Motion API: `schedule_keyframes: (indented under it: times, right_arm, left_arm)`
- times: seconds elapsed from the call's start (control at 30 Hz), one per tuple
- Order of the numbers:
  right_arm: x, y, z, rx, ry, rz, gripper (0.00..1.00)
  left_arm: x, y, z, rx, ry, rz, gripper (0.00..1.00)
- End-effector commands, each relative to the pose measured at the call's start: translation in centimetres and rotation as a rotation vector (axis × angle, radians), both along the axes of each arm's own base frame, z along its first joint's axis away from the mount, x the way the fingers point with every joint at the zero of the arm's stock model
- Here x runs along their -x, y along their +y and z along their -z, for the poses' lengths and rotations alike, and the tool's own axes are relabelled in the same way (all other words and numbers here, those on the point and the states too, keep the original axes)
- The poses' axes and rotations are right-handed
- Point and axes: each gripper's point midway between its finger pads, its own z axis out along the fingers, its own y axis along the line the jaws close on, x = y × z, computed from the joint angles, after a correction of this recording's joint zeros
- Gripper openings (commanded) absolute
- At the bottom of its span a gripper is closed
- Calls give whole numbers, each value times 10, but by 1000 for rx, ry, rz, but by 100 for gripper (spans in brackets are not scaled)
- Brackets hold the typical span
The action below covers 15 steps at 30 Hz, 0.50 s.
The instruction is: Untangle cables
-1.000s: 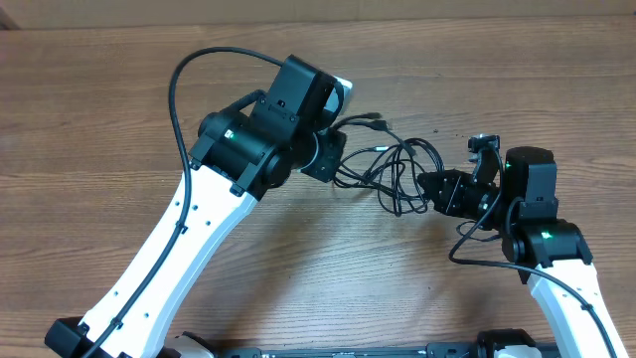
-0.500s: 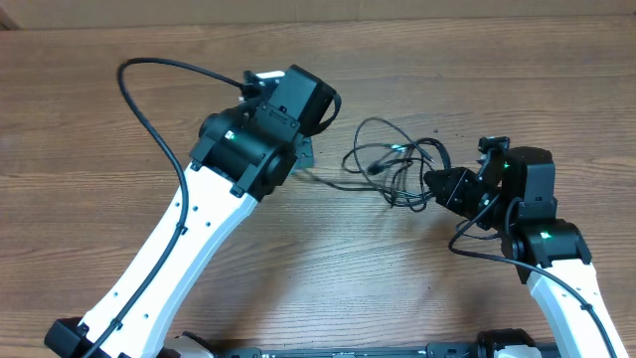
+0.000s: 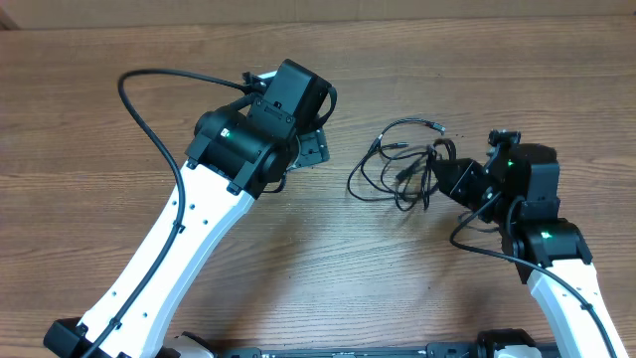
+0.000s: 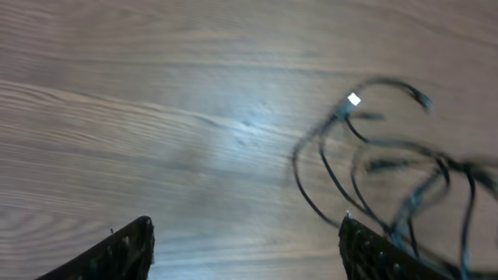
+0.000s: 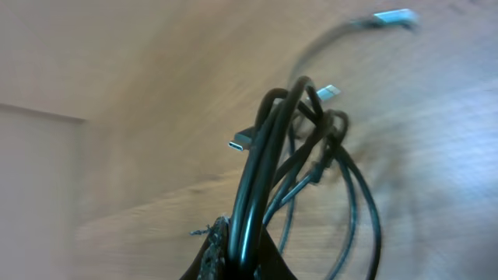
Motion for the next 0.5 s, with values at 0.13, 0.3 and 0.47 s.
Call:
schedule_keyframes:
  times: [0.13,0.3,0.47]
  right_arm:
    - [-9,25,-48,-203,-108,-72,4]
    - [-8,39,-77,-307,-179,-149,4]
    - [-11,43,-94,-353,-229,-165,4]
  left_arm:
    - [33,-65,-23,400,149,128,75]
    - [33,-65,-23,435,178,45,80]
    - [34,-66,-23,452,193,19,80]
